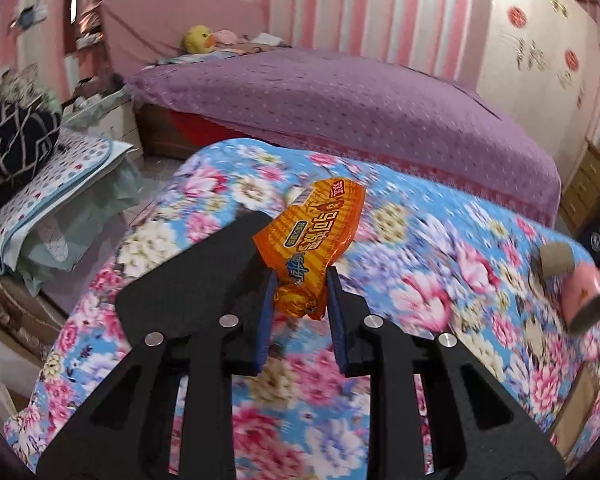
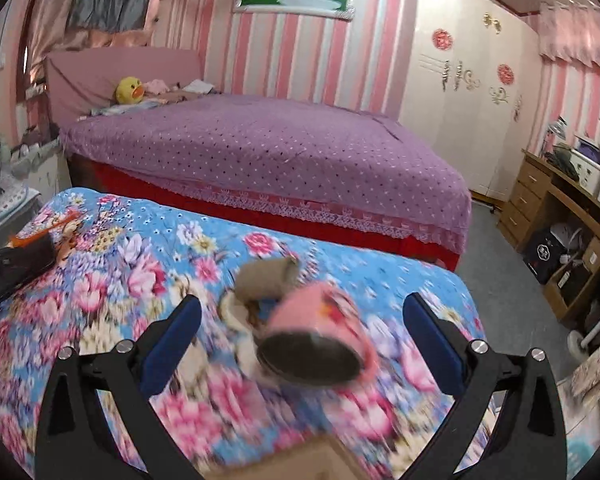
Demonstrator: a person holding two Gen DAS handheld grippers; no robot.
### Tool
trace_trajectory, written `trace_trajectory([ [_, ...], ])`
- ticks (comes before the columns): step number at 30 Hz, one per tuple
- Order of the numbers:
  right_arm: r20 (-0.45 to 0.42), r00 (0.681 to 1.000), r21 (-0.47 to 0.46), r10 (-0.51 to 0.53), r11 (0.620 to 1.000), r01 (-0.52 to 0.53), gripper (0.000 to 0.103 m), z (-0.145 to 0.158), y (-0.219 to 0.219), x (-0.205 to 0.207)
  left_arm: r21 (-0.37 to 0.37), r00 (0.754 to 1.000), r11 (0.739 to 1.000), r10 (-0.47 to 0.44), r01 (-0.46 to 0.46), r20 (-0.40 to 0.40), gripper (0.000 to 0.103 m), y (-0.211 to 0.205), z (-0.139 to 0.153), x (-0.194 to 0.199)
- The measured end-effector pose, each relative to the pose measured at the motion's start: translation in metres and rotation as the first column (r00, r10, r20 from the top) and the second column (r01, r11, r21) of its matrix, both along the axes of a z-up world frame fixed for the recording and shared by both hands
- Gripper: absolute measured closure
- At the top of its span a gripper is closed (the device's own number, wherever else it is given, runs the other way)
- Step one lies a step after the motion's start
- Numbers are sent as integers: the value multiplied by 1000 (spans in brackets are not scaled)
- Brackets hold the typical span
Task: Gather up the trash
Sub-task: 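Move both tools back over the bed and grasp the orange snack packet with the left tool, then grasp the second brown cardboard tube beside the pink mug with the right tool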
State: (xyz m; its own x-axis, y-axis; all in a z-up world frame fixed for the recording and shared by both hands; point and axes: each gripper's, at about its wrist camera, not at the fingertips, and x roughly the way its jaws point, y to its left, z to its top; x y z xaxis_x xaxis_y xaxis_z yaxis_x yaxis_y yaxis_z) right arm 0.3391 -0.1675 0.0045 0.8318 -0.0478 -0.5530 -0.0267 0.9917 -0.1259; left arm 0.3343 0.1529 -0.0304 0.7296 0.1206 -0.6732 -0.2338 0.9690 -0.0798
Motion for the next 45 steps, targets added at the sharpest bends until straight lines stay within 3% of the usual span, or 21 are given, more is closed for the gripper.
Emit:
trace_trajectory([
  [4, -57, 998, -10, -5, 1000, 5, 5, -6, 15, 33, -20, 999, 999, 32, -32, 9, 80, 16, 2, 2],
  [8, -127, 992, -88, -24, 996, 13, 6, -20, 34, 66, -55, 999, 997, 47, -46, 12, 80, 26, 2, 5],
  [11, -193, 980, -109, -41, 994, 20, 18, -32, 39, 88, -53, 999, 997, 48, -48, 12, 80, 28, 2, 5],
  [20, -276, 957, -132, -94, 990, 59, 30, -54, 46, 112, -39, 999, 999, 35, -34, 11, 80, 26, 3, 7],
  [22, -268, 957, -177, -114, 982, 68, 36, -56, 48, 112, -33, 999, 999, 36, -35, 10, 80, 26, 3, 6],
  [26, -272, 956, -176, -105, 983, 58, 50, -57, 45, 114, -36, 999, 998, 41, -41, 10, 80, 26, 6, 2],
  [34, -205, 976, -150, -68, 988, 38, 50, -45, 36, 100, 1, 999, 1000, 20, -20, 34, 80, 12, 17, -6],
  [45, -23, 1000, -50, 0, 999, -1, 50, 3, 28, 29, 39, 997, 999, -5, 2, 83, 80, -6, 34, -33],
])
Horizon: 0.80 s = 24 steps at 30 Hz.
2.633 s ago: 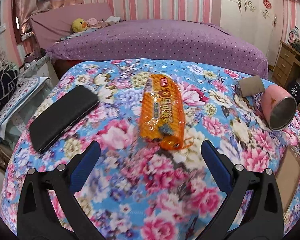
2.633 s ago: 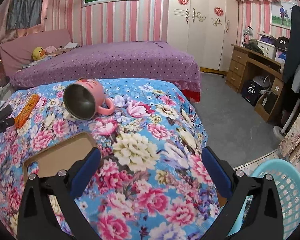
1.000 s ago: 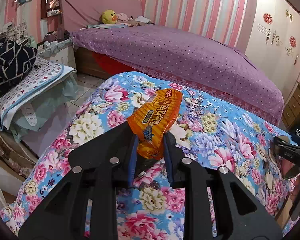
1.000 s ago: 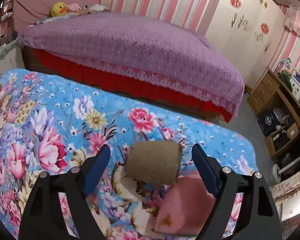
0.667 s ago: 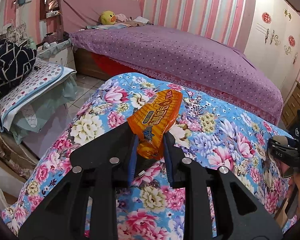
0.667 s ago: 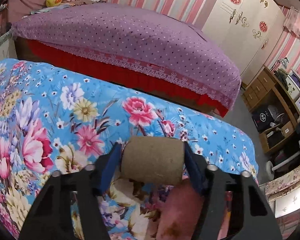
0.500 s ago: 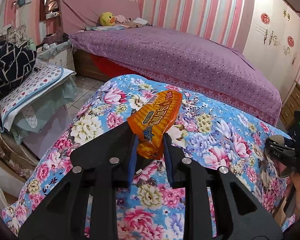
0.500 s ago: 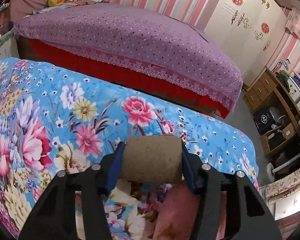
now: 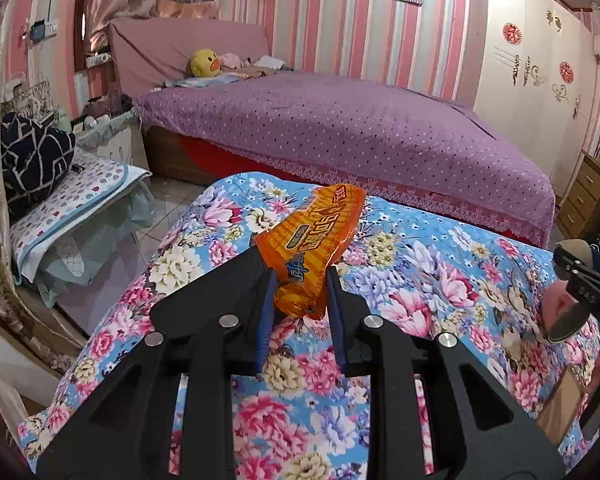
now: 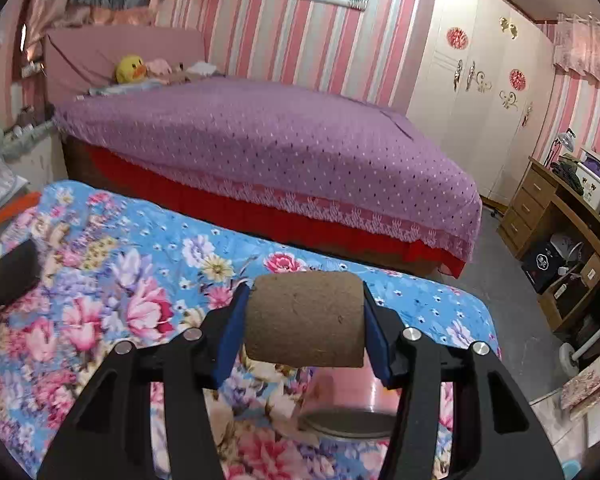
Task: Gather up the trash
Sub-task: 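Grasp the second brown cardboard tube beside the pink mug with the right tool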
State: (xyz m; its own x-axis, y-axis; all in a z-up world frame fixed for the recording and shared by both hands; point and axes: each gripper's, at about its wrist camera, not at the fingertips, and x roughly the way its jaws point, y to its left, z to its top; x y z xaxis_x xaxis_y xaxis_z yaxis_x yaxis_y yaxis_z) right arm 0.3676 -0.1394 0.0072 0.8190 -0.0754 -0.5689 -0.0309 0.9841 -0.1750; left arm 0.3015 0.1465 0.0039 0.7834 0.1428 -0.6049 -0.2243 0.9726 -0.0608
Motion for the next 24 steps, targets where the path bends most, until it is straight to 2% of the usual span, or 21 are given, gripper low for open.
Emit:
trace_trajectory([
  [7, 53, 998, 13, 14, 1000, -14, 50, 11, -15, -46, 8, 1000, 1000, -6, 6, 2, 80, -9, 0, -22],
  [11, 72, 997, 24, 5, 1000, -6, 50, 15, -30, -67, -21, 999, 999, -32, 32, 8, 80, -18, 0, -36],
  [20, 100, 994, 38, -35, 999, 31, 50, 20, -72, -128, 29, 997, 996, -79, 79, 5, 80, -54, -7, -68],
  [24, 103, 993, 38, -58, 998, 54, 50, 17, -92, -157, -22, 993, 992, -121, 120, -8, 80, -67, -9, -75],
])
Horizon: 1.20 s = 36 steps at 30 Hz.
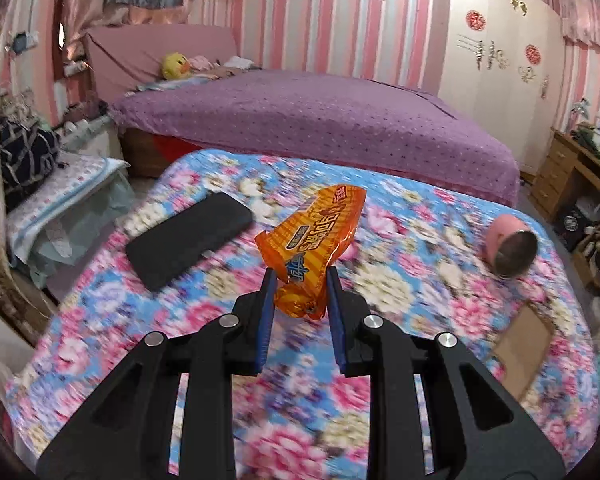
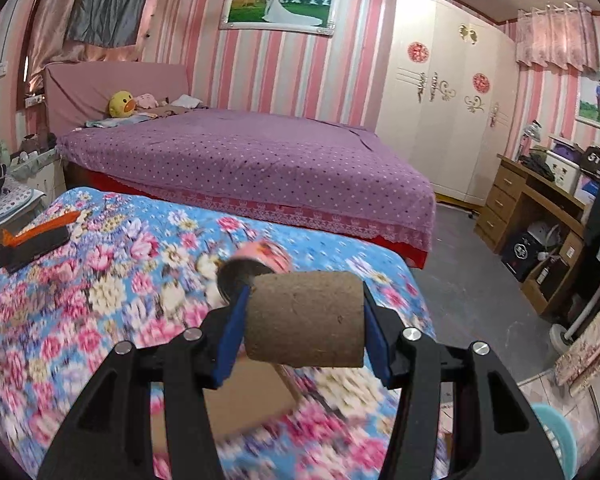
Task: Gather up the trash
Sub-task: 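Grasp the second brown cardboard tube beside the pink mug with the right tool, then carry the snack packet and cardboard tube to the basket and open the left tool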
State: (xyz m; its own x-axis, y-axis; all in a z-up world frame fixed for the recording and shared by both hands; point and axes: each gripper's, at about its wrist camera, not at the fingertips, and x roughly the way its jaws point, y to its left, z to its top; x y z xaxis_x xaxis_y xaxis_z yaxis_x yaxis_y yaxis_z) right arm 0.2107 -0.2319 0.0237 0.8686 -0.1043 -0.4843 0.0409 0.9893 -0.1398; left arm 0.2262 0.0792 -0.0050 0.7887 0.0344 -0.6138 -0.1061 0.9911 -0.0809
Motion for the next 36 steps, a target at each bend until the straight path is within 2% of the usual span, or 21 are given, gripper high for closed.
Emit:
trace_trajectory([
  [8, -10, 999, 13, -54, 998, 54, 50, -10, -39, -56, 3, 999, 999, -47, 47, -1, 80, -34, -2, -11],
  [11, -1, 997, 24, -75, 997, 75, 50, -15, -52, -74, 35, 998, 997, -69, 68, 5, 80, -47, -3, -17],
  [18, 24, 995, 90, -98, 991, 96, 50, -25, -78, -96, 38, 993, 993, -112, 110, 38, 80, -67, -1, -33],
  [24, 38, 993, 99, -114, 989, 109, 50, -28, -101, -113, 43, 982, 983, -179, 177, 61, 80, -100, -1, -48],
  [30, 44, 982, 129, -183, 976, 176, 50, -28, -149, -133, 39, 969, 972, -234, 231, 80, 80, -149, 0, -62],
  [36, 24, 965, 130, -261, 958, 256, 50, -32, -193, -142, 92, 936, 940, -337, 328, 103, 80, -227, 0, -82],
])
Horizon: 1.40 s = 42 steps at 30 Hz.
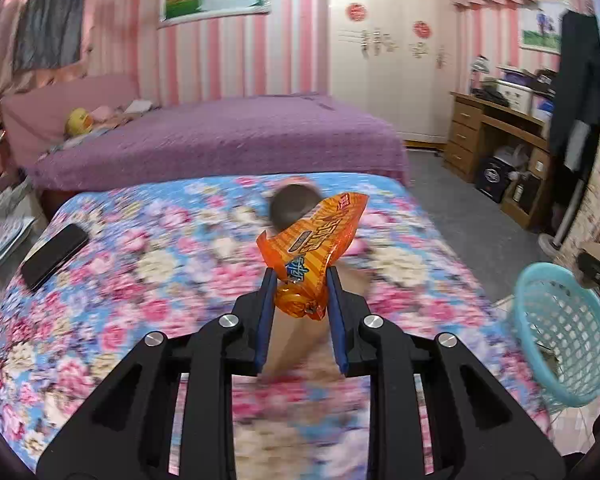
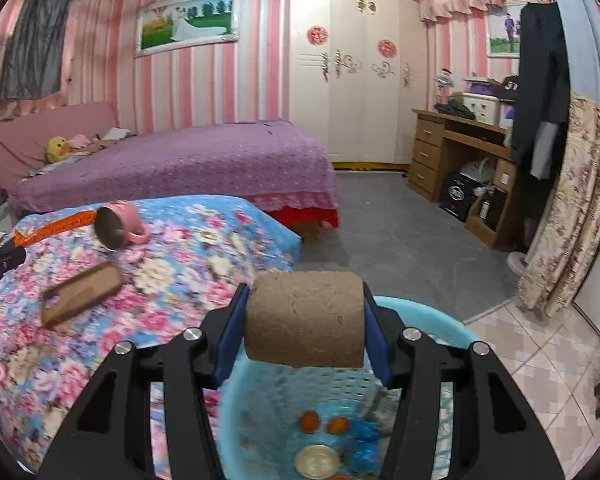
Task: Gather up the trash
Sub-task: 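Carry the snack packet and cardboard tube to the basket and open the left tool, then open the right tool to drop the cardboard tube into the basket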
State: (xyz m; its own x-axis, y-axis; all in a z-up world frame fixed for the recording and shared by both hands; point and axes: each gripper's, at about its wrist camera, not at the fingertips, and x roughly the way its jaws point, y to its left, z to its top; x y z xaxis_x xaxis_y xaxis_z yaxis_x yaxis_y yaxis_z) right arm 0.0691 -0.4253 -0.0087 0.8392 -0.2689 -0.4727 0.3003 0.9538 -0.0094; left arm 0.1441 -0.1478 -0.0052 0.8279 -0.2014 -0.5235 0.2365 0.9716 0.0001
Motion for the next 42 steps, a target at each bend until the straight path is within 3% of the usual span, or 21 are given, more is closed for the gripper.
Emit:
trace_trajectory([
  [13, -38, 994, 27, -98, 995, 99, 50, -15, -69, -19, 23, 981, 980, -196, 196, -3, 79, -126, -9, -47],
  [26, -19, 984, 89, -176, 980, 177, 50, -23, -109, -47, 68, 924, 922, -376, 380, -66, 77, -212, -38, -77],
  [27, -18, 983, 95, -181, 979, 181, 50, -23, -112, -48, 63, 918, 917, -390, 394, -69, 74, -215, -39, -78],
  [29, -15, 982, 107, -191, 976, 191, 50, -24, -117, -50, 71, 918, 915, -393, 396, -58, 58, -218, -38, -80],
  [31, -14, 980, 118, -199, 973, 199, 50, -25, -121, -52, 74, 923, 920, -383, 385, -41, 35, -218, -36, -79],
  [34, -13, 979, 123, -203, 971, 203, 50, -26, -122, -53, 61, 936, 934, -351, 352, -31, 20, -207, -32, -73],
  [42, -16, 985, 122, -170, 978, 171, 50, -27, -111, -45, 65, 981, 980, -191, 188, 32, 7, -152, -14, -47],
])
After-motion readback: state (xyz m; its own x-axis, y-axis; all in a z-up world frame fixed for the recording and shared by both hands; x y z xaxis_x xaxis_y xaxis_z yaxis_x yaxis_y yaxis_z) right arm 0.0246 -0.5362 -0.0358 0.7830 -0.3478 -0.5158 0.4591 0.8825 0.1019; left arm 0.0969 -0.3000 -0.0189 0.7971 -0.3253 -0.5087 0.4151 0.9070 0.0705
